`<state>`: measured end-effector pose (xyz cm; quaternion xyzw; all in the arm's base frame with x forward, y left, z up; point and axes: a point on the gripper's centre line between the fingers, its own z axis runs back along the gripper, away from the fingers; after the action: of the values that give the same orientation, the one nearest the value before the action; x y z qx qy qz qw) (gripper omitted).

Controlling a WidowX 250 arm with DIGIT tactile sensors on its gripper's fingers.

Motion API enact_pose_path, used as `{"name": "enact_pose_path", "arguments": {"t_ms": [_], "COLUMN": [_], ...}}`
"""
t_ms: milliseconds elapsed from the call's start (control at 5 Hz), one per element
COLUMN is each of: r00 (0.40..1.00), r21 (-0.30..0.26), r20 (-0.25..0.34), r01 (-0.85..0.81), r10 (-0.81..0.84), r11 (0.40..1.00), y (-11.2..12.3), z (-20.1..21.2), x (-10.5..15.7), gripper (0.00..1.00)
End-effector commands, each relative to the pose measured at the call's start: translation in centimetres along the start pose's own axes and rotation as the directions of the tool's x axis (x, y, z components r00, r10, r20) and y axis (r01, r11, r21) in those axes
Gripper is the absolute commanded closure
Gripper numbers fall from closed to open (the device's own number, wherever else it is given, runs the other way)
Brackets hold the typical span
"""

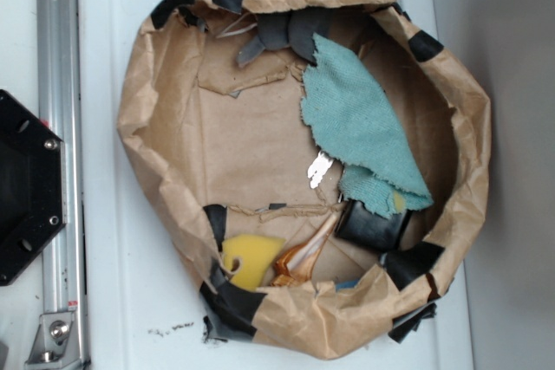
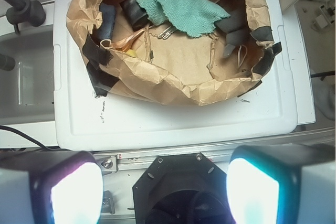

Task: Grab the gray animal.

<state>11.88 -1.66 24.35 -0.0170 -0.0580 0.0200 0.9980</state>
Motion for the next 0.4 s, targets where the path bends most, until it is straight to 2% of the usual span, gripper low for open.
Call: {"name": "enact_pose_path", "arguments": {"t_ms": [0, 200], "r00": [1.000, 0.996], "r21": [0.000, 0.063], "r20": [0.000, 0.083], "r01": [0.000, 0.025], "r10": [0.000, -0.030], "r11": [1.000, 0.998], "y": [0.0, 1.4], "z": [0.0, -4.4], "x": [0.0, 4.6], "gripper": [0.00, 0.00]}}
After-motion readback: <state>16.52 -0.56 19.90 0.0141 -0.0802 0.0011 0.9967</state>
